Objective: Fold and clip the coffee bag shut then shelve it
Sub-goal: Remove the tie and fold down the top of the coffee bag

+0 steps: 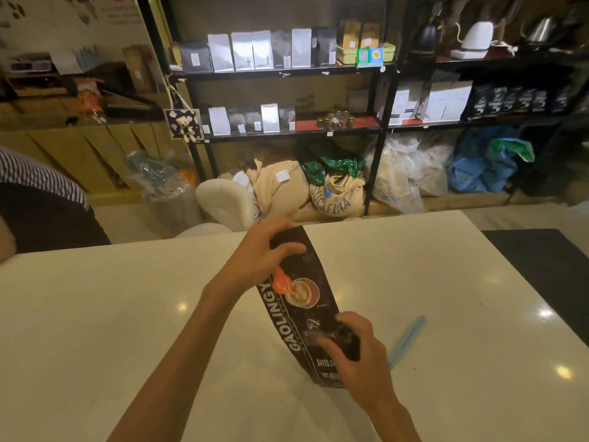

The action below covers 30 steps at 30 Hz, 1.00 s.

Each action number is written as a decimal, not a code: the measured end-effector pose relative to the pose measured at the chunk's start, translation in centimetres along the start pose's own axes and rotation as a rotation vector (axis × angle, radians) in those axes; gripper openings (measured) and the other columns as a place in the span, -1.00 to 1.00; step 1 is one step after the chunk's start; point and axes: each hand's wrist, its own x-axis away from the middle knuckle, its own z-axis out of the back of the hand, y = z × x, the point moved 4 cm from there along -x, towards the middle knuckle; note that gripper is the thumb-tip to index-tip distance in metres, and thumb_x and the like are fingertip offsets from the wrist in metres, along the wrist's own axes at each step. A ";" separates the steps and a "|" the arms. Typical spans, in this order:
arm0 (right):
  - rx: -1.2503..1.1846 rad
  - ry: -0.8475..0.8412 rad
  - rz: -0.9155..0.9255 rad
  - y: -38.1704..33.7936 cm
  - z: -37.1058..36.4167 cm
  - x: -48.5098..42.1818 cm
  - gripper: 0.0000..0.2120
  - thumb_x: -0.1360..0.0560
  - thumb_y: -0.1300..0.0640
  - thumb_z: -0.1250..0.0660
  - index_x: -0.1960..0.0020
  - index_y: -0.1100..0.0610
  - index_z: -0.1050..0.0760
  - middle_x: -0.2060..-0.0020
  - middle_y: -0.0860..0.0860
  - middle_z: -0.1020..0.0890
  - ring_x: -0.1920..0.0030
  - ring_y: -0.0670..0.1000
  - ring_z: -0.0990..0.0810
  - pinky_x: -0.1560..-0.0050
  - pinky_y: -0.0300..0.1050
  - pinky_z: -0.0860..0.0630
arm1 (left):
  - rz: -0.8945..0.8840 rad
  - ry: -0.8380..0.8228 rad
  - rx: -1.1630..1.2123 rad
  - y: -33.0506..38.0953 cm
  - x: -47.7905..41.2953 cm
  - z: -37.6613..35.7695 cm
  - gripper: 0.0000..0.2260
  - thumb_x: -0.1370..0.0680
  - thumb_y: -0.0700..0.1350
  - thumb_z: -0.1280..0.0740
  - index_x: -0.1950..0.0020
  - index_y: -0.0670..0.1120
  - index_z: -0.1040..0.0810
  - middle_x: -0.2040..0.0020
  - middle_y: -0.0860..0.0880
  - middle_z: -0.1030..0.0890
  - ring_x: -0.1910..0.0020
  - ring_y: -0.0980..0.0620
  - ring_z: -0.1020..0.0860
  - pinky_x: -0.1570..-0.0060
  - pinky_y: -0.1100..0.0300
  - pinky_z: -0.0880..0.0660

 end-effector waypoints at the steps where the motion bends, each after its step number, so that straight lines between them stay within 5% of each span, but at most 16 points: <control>1: 0.006 -0.009 -0.007 0.0 -0.1 0.1 -0.60 -0.43 -0.30 -0.35 -0.16 -0.54 -0.25 -0.02 -0.52 -0.53 -0.03 -0.30 -0.61 0.14 -0.41 -0.60 | 0.008 0.051 0.030 0.2 -0.1 -0.1 -0.83 -0.54 -0.17 -0.41 0.06 0.12 -0.57 0.10 0.10 -0.64 0.07 0.12 -0.62 0.25 0.40 -0.57; 4: 0.062 -0.007 0.011 -0.1 -0.3 0.3 -0.65 -0.39 -0.37 -0.29 -0.13 -0.50 -0.27 0.00 -0.43 -0.53 0.04 -0.24 -0.64 0.12 -0.38 -0.61 | -0.015 0.223 0.090 1.0 0.3 -0.1 -0.78 -0.51 -0.25 -0.42 0.20 0.08 -0.56 0.22 0.05 -0.63 0.20 0.09 -0.62 0.30 0.38 -0.57; 8: 0.108 0.019 0.058 -0.1 -0.5 0.1 -0.64 -0.48 -0.32 -0.26 -0.17 -0.16 -0.38 0.01 -0.20 -0.62 0.06 -0.18 -0.64 0.17 -0.36 -0.61 | -0.094 0.328 0.047 2.5 0.3 -0.1 -0.84 -0.51 -0.25 -0.44 0.18 -0.01 -0.57 0.24 0.06 -0.61 0.15 0.09 -0.59 0.27 0.41 -0.56; 12: 0.153 0.014 -0.019 2.2 -0.6 0.7 -0.83 -0.50 -0.26 -0.25 0.01 -0.22 -0.38 0.12 -0.20 -0.61 0.13 -0.14 -0.63 0.23 -0.23 -0.62 | -0.107 0.438 0.094 3.0 0.1 0.5 -0.93 -0.53 -0.24 -0.42 0.12 -0.11 -0.57 0.23 0.10 -0.60 0.17 0.26 -0.59 0.28 0.46 -0.54; 16: 0.155 -0.035 -0.092 3.8 -1.1 2.1 -0.75 -0.49 -0.33 -0.17 -0.05 -0.22 -0.35 0.04 -0.22 -0.57 0.01 -0.13 -0.57 0.03 -0.14 -0.61 | -0.110 0.256 0.090 3.9 -0.2 -0.4 -0.89 -0.54 -0.22 -0.40 0.15 -0.05 -0.56 0.27 0.19 -0.61 0.17 0.28 -0.61 0.32 0.47 -0.53; 21: 0.004 -0.050 -0.003 0.9 -0.7 0.7 -0.62 -0.48 -0.31 -0.25 -0.22 -0.27 -0.25 -0.15 -0.33 -0.42 -0.16 -0.16 -0.47 -0.03 -0.43 -0.45 | -0.243 0.053 -0.055 6.1 0.8 -2.8 -0.95 -0.47 -0.11 -0.41 0.19 -0.04 -0.58 0.29 0.20 -0.54 0.23 0.20 -0.53 0.30 0.33 -0.51; 26: -0.086 0.062 -0.055 1.7 -0.7 -0.8 -0.75 -0.52 -0.10 -0.37 -0.11 -0.09 -0.39 -0.02 -0.05 -0.54 -0.01 0.00 -0.58 0.05 -0.24 -0.60 | -0.269 0.217 0.003 7.7 1.1 -2.1 -0.86 -0.47 -0.10 -0.39 0.25 0.10 -0.52 0.29 0.26 -0.56 0.19 0.18 -0.56 0.30 0.30 -0.55; 30: 0.016 -0.052 -0.039 3.3 -1.1 0.9 -0.77 -0.52 -0.21 -0.26 -0.12 -0.19 -0.36 -0.07 -0.13 -0.51 -0.12 -0.07 -0.51 -0.06 -0.14 -0.56 | -0.210 0.224 -0.028 7.8 0.5 -1.2 -0.72 -0.55 -0.17 -0.40 0.23 0.18 -0.46 0.26 0.28 -0.56 0.11 0.25 -0.56 0.24 0.35 -0.56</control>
